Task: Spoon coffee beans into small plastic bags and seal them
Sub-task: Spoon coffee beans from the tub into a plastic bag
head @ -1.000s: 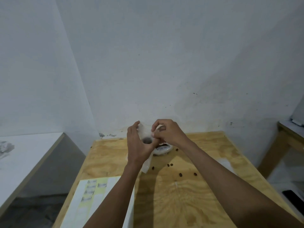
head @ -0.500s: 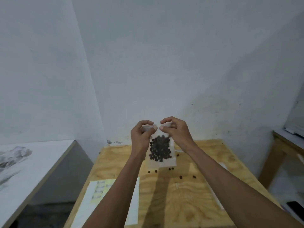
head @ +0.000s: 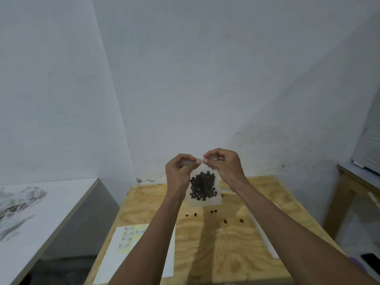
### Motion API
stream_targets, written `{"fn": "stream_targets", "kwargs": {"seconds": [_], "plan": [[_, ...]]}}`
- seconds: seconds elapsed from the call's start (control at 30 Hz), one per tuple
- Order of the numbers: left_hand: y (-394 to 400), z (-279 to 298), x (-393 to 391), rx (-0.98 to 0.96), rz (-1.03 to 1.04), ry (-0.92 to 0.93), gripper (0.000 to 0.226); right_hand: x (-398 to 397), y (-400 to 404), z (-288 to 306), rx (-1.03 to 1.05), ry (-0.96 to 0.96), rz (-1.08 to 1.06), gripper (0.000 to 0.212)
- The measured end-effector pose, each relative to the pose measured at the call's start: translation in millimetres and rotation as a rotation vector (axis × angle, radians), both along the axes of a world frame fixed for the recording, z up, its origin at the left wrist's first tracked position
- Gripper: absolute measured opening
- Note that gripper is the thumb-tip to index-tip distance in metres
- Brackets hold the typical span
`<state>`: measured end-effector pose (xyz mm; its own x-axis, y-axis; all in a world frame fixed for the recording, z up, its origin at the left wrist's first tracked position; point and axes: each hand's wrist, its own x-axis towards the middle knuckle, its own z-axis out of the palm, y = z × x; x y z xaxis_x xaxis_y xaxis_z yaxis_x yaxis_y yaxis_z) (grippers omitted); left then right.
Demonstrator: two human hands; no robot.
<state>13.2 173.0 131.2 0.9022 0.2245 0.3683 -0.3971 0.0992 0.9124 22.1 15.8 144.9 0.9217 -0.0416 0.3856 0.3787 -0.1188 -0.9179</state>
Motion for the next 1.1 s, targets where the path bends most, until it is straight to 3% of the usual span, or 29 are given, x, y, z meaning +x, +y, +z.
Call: {"fn": "stream_targets", "kwargs": {"seconds": [0.27,0.47,0.63,0.77,0.97,1.1], "plan": [[11,3,3,0.052,-0.109,0.051,0.008,2,-13,4,0.006,0.044,0.057,0.016],[23,1,8,0.144,-0.230,0.091,0.019,2,-26,2,-0.015,0.122,0.165,0.022],[17,-10,5,0.111,-0.231,0.150,0.019,-6,-26,-9,0.008,0.149,0.131,0.022],[18,-27,3,0.093,-0.171,0.214,0.023,-10,-26,-24,-0.126,0.269,0.151,0.027],[21,-72,-10,0.324,-0.154,0.369,0.029,-24,-18,-75,-0.262,0.429,0.030,0.032],[24,-102,-18,0.603,-0.138,0.453,0.036,-34,-16,-108,-0.332,0.501,-0.005,0.029]]}}
